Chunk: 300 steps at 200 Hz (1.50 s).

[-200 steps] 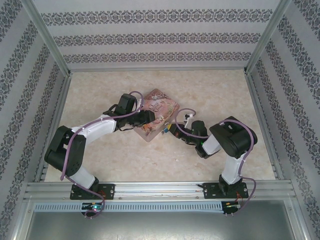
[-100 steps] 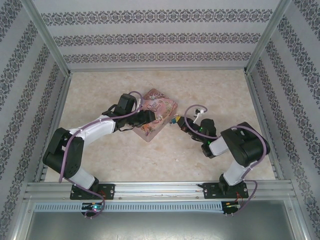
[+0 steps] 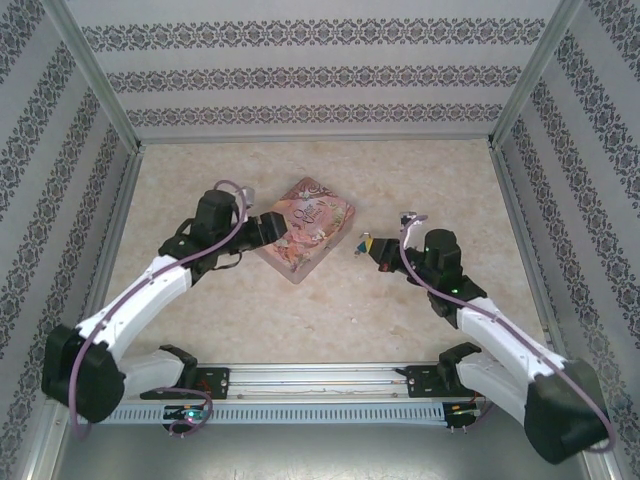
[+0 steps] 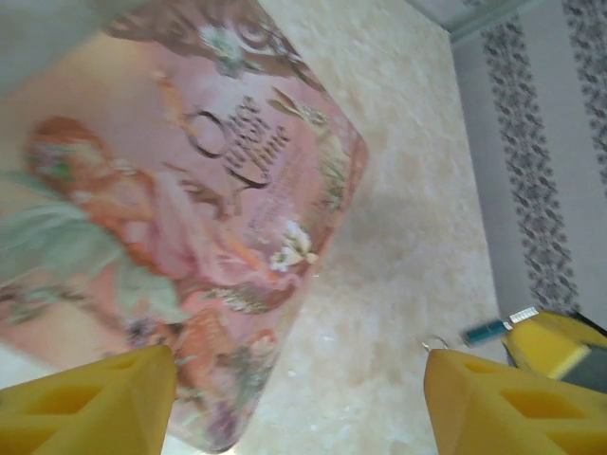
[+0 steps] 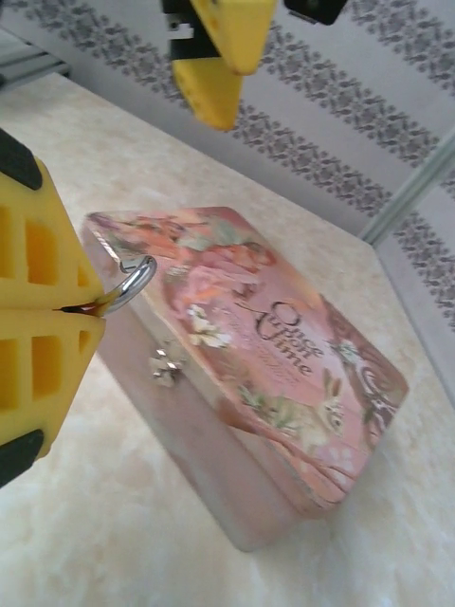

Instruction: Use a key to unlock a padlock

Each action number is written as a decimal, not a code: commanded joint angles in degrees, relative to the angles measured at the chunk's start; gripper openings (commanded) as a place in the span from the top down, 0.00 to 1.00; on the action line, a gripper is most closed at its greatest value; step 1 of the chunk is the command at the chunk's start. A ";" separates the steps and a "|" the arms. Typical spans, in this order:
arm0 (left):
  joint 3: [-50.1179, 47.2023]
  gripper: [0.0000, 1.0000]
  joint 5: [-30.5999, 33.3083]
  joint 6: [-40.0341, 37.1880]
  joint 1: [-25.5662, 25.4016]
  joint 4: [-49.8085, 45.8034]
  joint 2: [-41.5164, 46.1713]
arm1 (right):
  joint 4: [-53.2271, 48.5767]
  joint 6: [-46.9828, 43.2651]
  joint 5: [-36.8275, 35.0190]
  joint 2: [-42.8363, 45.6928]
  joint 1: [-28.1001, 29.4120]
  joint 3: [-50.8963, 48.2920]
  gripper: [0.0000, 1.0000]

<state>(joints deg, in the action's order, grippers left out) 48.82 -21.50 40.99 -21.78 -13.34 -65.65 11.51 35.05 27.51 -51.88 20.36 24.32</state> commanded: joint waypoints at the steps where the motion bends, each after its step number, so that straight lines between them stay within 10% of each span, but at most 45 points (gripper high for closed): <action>1: -3.37 0.26 7.85 -3.09 1.98 -5.02 5.19 | -20.93 -3.87 4.70 3.36 -0.23 2.08 1.00; 58: -9.38 0.21 13.66 -1.76 6.13 -6.14 15.89 | -40.32 -2.79 9.10 2.57 2.26 4.64 1.00; 188: -16.19 0.20 17.62 5.74 6.65 -5.74 21.97 | -34.14 -2.45 4.53 -7.36 4.69 -2.47 1.00; 300: -10.07 0.15 26.39 -1.63 7.45 -9.51 22.49 | -37.05 -7.81 1.18 -4.41 -3.94 5.77 0.64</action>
<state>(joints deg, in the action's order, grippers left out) 35.05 -0.40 43.90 -15.25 -20.08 -43.97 -23.75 31.18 30.83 -58.57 18.63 25.56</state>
